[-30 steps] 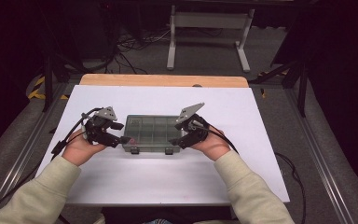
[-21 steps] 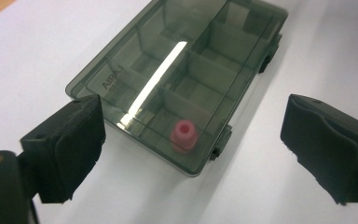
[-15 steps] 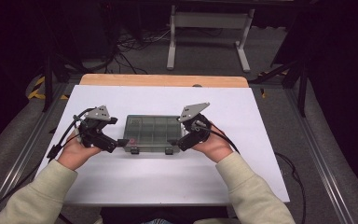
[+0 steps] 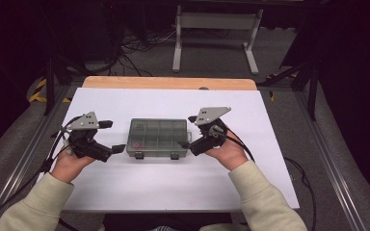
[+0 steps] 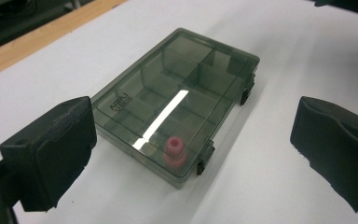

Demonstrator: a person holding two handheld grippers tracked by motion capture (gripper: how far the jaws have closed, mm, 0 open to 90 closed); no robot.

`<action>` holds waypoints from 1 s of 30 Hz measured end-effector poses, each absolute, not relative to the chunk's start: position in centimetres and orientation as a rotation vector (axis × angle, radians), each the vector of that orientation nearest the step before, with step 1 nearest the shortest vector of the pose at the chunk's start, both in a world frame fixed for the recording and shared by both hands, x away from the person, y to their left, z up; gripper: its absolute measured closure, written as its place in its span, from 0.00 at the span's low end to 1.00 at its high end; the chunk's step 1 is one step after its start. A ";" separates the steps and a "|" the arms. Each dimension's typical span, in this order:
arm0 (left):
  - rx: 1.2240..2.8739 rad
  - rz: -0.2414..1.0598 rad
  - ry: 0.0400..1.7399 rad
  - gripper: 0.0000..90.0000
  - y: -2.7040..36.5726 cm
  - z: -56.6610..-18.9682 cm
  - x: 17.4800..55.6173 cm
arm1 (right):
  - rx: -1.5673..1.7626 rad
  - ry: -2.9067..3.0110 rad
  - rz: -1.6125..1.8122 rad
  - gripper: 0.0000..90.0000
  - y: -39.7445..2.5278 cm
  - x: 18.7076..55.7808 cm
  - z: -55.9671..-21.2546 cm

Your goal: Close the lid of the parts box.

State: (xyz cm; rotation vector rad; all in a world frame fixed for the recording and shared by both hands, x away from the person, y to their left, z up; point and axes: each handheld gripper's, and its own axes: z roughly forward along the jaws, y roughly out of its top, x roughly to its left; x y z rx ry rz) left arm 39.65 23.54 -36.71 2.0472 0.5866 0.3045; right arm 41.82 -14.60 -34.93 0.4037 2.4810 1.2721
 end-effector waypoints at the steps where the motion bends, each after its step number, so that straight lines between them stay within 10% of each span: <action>1: 2.026 0.318 0.578 0.01 23.9 -36.7 39.5 | 0.406 2.467 1.285 0.12 -14.8 41.7 -34.9; 30: 1.764 0.407 0.598 0.01 27.4 -42.1 36.1 | 0.515 2.222 1.472 0.05 -22.2 38.4 -39.2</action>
